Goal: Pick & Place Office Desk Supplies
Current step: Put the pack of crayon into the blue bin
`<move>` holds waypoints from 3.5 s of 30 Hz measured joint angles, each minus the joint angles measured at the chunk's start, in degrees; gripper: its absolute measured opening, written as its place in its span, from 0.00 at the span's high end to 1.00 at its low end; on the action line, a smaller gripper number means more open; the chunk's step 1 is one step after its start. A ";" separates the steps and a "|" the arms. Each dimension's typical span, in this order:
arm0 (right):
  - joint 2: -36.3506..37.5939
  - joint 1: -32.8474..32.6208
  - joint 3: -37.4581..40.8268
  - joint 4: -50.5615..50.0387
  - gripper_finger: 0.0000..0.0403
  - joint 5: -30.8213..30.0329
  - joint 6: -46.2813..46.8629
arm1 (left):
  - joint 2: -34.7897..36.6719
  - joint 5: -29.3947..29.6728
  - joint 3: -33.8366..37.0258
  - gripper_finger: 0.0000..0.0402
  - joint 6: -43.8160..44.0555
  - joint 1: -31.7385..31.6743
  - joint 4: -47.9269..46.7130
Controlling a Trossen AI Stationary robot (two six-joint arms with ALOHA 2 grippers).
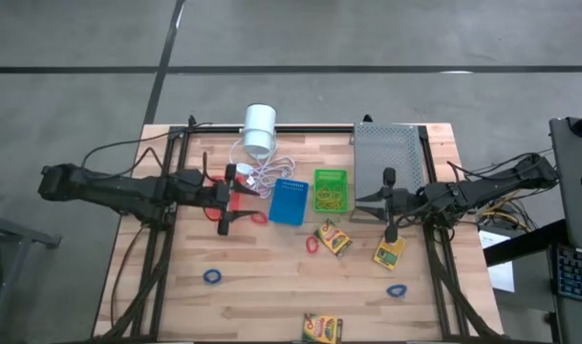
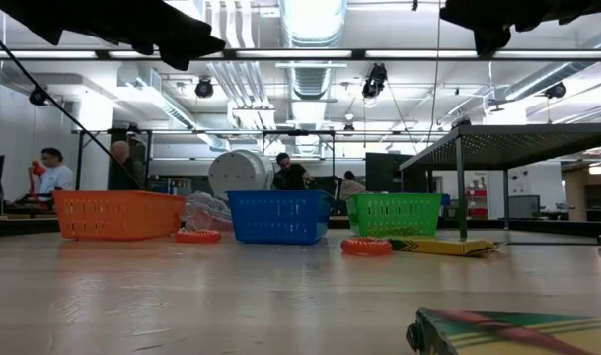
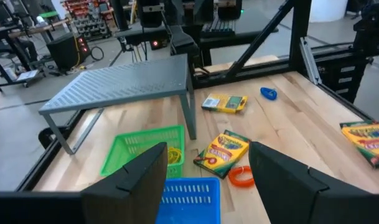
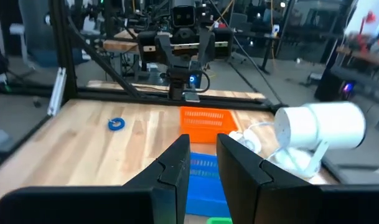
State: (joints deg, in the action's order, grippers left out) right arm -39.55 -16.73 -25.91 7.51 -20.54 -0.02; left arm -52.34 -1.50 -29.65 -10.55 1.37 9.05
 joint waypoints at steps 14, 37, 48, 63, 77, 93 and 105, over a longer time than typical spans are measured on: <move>0.00 0.00 0.00 4.26 0.81 0.03 3.43 | 0.00 0.00 0.00 0.43 -0.08 0.00 -2.39; -19.66 -5.00 -28.76 -4.39 0.81 2.63 -13.89 | 0.00 -0.02 0.00 0.43 0.07 0.04 -3.33; -36.06 -15.29 -55.90 -51.31 0.82 -9.41 3.77 | 0.00 -0.02 0.00 0.43 0.07 0.02 -3.35; -56.47 -18.42 -62.10 -72.00 0.83 -14.83 26.36 | 0.00 -0.02 0.00 0.43 0.09 0.02 -3.35; -69.43 -24.73 -61.92 -81.74 0.84 -19.04 43.18 | 0.00 -0.02 0.00 0.43 0.09 0.00 -3.36; -85.95 -29.77 -61.70 -83.60 0.84 -19.99 46.15 | -0.02 -0.02 0.00 0.43 0.09 0.00 -3.35; -86.62 -28.83 -61.59 -85.31 0.79 -19.70 49.94 | -0.02 -0.02 0.00 0.43 0.09 0.02 -3.37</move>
State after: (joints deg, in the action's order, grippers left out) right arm -126.17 -45.56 -87.50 -77.80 -40.24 49.91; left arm -52.36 -1.52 -29.65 -10.46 1.39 5.67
